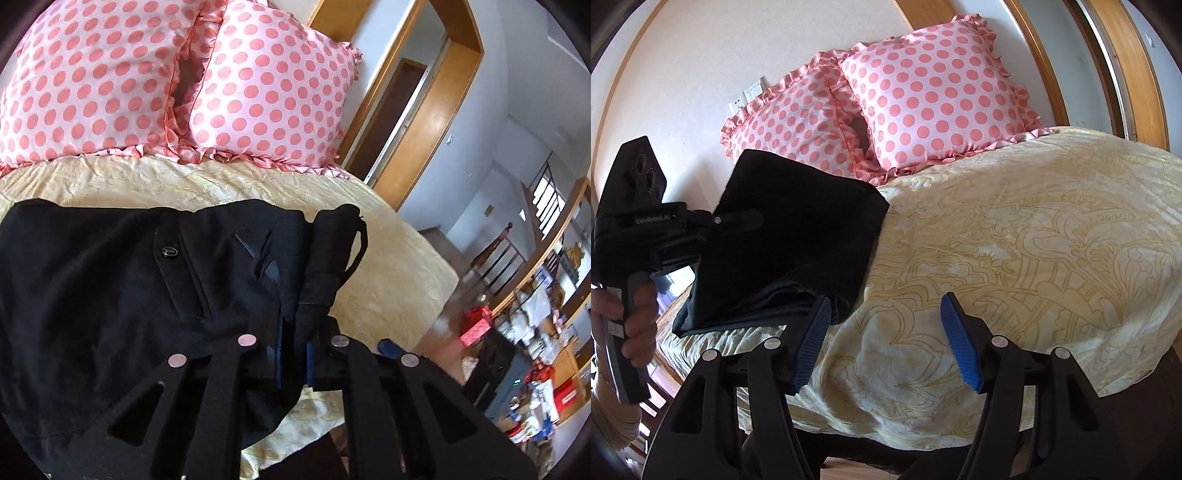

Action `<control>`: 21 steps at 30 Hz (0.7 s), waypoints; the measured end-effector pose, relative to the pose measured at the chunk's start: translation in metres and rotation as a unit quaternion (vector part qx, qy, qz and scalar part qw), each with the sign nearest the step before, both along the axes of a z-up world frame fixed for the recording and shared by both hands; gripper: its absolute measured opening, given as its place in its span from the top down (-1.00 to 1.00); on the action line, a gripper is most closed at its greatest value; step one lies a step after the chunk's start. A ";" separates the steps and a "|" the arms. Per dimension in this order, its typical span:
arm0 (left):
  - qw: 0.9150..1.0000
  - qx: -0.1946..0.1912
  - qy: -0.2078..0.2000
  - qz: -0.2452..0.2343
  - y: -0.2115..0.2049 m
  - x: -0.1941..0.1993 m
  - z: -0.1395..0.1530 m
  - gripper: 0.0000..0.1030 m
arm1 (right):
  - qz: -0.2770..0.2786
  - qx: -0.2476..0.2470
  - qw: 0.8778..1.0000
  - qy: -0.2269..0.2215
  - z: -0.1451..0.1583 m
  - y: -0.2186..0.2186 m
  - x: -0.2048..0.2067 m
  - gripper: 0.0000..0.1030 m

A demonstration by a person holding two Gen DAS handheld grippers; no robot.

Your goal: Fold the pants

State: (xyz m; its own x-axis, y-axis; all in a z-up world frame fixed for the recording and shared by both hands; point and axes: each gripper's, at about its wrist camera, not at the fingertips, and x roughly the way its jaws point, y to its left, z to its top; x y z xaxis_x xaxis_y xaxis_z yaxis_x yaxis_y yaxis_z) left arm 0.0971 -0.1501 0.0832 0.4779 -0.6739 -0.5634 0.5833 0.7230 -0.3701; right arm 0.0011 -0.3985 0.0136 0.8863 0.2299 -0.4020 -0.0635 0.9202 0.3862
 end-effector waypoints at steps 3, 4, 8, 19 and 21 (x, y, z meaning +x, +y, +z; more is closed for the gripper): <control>1.000 -0.003 0.000 0.004 0.000 -0.002 -0.004 0.84 | -0.003 -0.006 1.000 -0.002 0.002 0.000 -0.001 -0.24; 1.000 0.002 0.003 0.004 -0.001 -0.002 -0.007 0.84 | -0.006 -0.007 1.000 -0.004 0.003 0.000 -0.001 -0.24; 1.000 0.029 0.007 -0.004 -0.013 -0.008 -0.024 0.79 | -0.014 -0.012 1.000 -0.013 0.008 0.000 -0.003 -0.24; 0.997 0.004 -0.074 -0.029 0.013 -0.054 -0.002 -0.83 | -0.030 -0.052 0.994 -0.097 0.060 0.001 -0.008 -0.24; 0.993 0.012 -0.116 0.031 0.038 -0.058 0.008 -0.95 | -0.014 -0.056 0.992 -0.116 0.071 0.010 -0.004 -0.24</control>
